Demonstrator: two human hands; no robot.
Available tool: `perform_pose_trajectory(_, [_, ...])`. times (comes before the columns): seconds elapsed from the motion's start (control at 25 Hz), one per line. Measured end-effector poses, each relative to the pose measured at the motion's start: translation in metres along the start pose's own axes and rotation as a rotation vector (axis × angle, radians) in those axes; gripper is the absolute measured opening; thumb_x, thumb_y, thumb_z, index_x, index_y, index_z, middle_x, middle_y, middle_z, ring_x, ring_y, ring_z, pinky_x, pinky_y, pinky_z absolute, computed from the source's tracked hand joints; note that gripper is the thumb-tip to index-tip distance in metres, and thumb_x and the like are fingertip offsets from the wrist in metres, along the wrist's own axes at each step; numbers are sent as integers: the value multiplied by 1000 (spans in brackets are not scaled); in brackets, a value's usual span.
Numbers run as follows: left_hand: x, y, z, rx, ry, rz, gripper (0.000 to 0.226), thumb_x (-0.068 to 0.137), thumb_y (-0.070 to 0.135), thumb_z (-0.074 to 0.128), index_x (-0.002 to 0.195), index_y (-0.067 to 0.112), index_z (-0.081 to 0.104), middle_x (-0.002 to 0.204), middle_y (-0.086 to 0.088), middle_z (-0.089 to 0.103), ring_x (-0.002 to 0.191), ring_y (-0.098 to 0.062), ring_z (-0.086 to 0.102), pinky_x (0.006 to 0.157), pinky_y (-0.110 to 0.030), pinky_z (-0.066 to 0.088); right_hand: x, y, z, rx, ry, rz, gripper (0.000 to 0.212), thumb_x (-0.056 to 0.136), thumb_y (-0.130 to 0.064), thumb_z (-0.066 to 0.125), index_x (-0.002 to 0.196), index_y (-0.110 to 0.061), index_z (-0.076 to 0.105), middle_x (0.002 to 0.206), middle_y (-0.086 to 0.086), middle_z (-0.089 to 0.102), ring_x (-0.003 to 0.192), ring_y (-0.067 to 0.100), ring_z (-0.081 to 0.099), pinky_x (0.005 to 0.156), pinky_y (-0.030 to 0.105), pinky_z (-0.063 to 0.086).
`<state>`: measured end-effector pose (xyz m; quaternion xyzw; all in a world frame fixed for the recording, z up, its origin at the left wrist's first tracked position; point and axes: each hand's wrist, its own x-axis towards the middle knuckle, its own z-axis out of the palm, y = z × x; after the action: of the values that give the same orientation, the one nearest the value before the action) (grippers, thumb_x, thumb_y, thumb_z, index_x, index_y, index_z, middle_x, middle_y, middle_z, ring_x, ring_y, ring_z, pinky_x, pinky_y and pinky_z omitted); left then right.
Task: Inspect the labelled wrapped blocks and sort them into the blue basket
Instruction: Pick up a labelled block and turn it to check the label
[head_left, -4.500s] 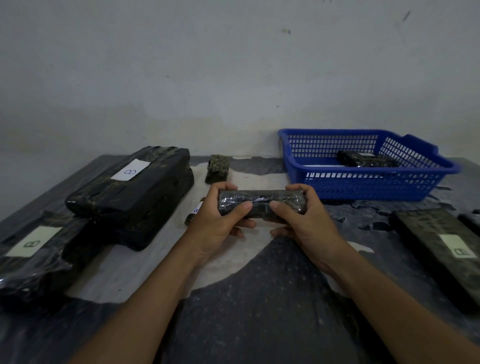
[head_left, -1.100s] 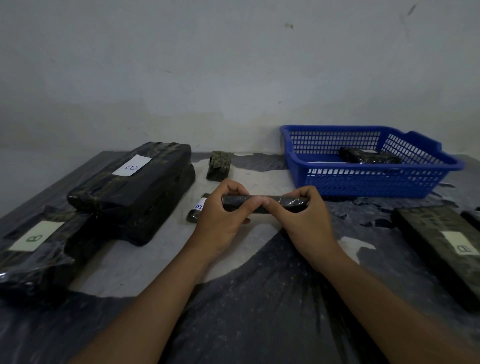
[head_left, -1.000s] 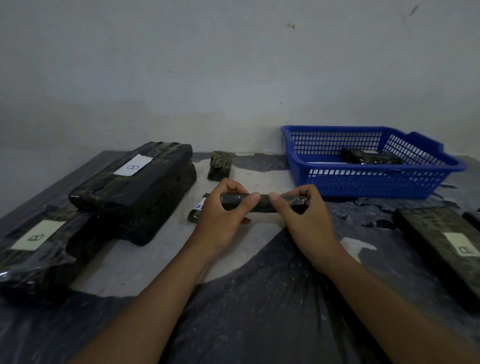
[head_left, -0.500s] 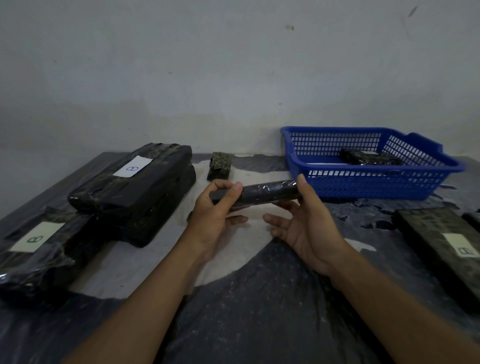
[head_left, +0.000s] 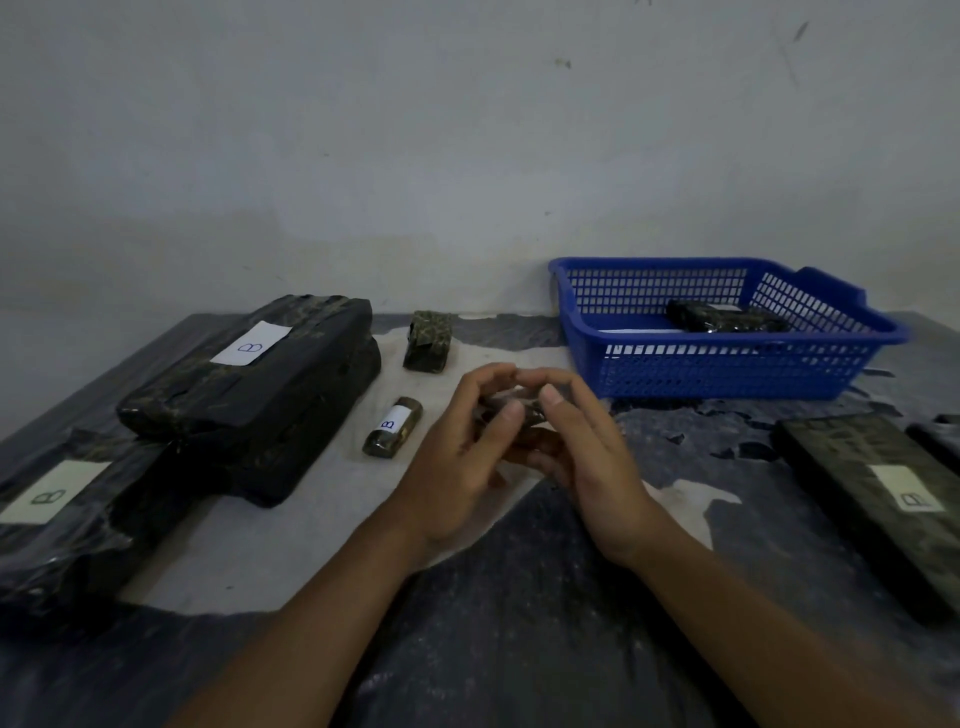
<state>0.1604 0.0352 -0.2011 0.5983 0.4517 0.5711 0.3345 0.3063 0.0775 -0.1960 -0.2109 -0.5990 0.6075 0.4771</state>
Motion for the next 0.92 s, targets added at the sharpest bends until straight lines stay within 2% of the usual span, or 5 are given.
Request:
perform_pose_trajectory(0.12, [1,2,3,82,-15,38,43,101,37,47,142,22,47,134,7,62,122,-9,62,89,-25,53,0,-1,1,-8,-6,20,31,107,-25,45,130,-11,60,125,13,72,116,29,71,99,47,58])
perform_pose_trajectory(0.28, [2,-2,0,107,14,44,39,104,36,40,140,23,48,132,7,63,125,-10,59,105,-34,51,0,1,2,-38,-12,26,29,109,-17,44,130,-16,64,125,9,73,117,24,71,98,39,59])
perform_pose_trajectory(0.6, [2,-1,1,160,-1,65,35,105,37,38,138,25,42,127,3,61,119,-6,61,95,-20,50,3,5,3,-77,-8,-38,30,99,-28,54,124,-16,67,124,7,74,117,21,71,96,36,59])
perform_pose_trajectory(0.8, [1,1,0,147,-35,66,31,108,37,36,137,25,42,127,6,62,119,-5,61,95,-18,49,1,2,1,-53,-13,-35,31,96,-26,57,123,-16,68,123,3,74,117,19,71,95,35,60])
perform_pose_trajectory(0.92, [1,0,0,166,-26,106,30,108,34,36,134,21,45,126,4,62,120,-10,62,99,-24,52,1,3,1,-68,-25,-72,33,94,-28,58,124,-16,68,122,3,74,117,19,71,93,33,60])
